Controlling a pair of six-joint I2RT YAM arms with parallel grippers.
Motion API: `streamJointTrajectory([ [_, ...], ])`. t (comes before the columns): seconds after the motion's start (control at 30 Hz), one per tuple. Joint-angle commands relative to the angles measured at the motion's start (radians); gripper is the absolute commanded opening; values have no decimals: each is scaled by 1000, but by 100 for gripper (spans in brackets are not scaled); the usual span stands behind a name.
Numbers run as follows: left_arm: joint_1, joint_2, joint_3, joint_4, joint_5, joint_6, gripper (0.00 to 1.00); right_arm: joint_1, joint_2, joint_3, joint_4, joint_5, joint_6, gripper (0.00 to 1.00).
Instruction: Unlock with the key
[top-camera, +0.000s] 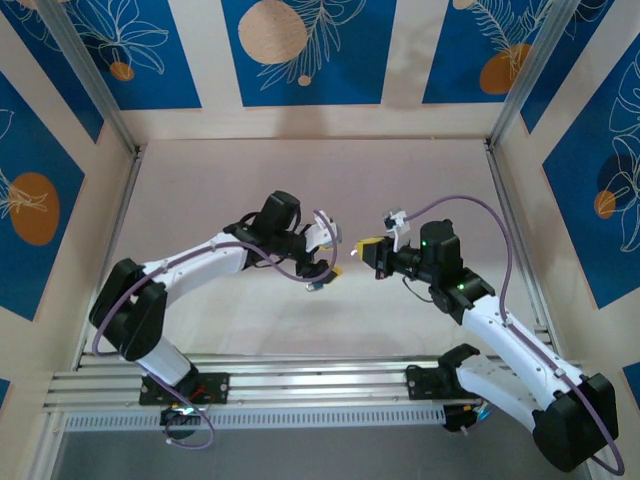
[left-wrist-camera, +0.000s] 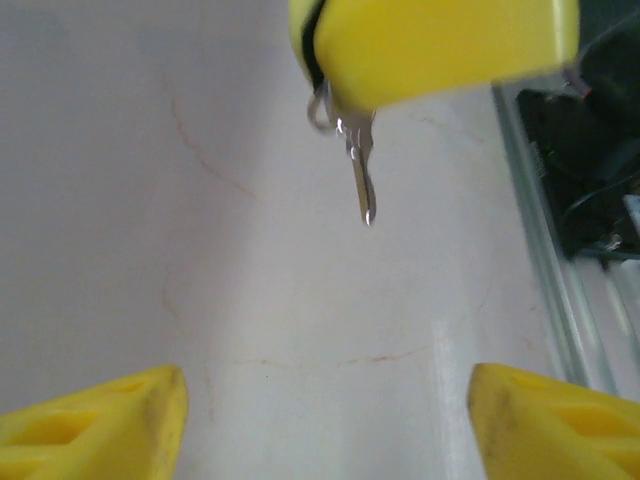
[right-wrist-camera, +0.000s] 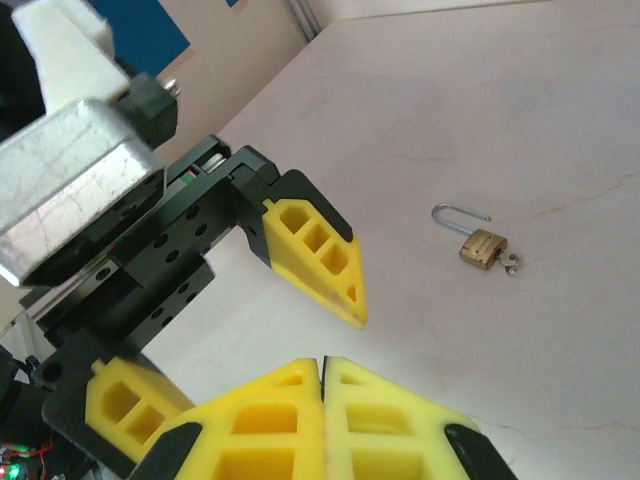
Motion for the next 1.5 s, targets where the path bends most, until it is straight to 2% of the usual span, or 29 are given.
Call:
streamJointTrajectory([
  [0.0, 11, -62, -60, 63, -151, -3, 77, -16, -23, 8, 26, 24, 18, 0],
  [0.13, 11, -130, -172, 255, -424, -77, 74, -26, -39, -4, 17, 51, 21, 0],
  [0.2, 10, -170, -225, 352, -523, -111, 74, -31, -47, -13, 15, 61, 26, 0],
  [0.23, 12, -192, -245, 384, -556, -126, 79, -32, -51, -16, 11, 65, 28, 0],
  [0.27, 11, -210, -256, 407, -576, -141, 93, -33, -53, -15, 6, 71, 29, 0],
  [0.3, 11, -228, -264, 418, -586, -154, 100, -34, -57, -17, -1, 79, 27, 0],
  [0.47, 10, -256, -164, 245, -571, -238, 100, -38, -78, -20, -20, 100, 24, 0],
  [0.53, 12, -255, -156, 249, -602, -263, 100, -42, -85, -23, -24, 103, 24, 0],
  [0.6, 12, -255, -164, 282, -632, -346, 100, -46, -88, -26, -27, 103, 26, 0],
  [0.67, 14, -247, -151, 259, -627, -398, 100, -49, -89, -24, -31, 99, 25, 0],
  [0.77, 15, -227, -99, 155, -575, -341, 100, -56, -97, -25, -40, 102, 22, 0],
  [0.9, 17, -199, -94, 160, -629, -336, 100, -66, -106, -27, -48, 99, 26, 0],
  [0.97, 16, -194, -113, 198, -681, -345, 96, -69, -108, -26, -56, 100, 27, 0],
  [1.0, 19, -180, -91, 159, -703, -363, 96, -69, -111, -29, -56, 102, 28, 0],
  [1.1, 20, -73, 84, -138, -722, -344, 88, -71, -119, -40, -52, 106, 35, 0],
  [1.13, 18, -40, 121, -209, -706, -315, 79, -71, -122, -45, -46, 105, 37, 0],
  [1.2, 11, 9, 161, -307, -735, -311, 54, -74, -132, -55, -41, 111, 44, 0],
  [1.23, 11, 30, 179, -355, -729, -309, 51, -75, -133, -55, -48, 111, 44, 0],
  [1.47, -15, 118, 229, -538, -820, -347, 55, -85, -153, -70, -65, 148, 49, 0],
])
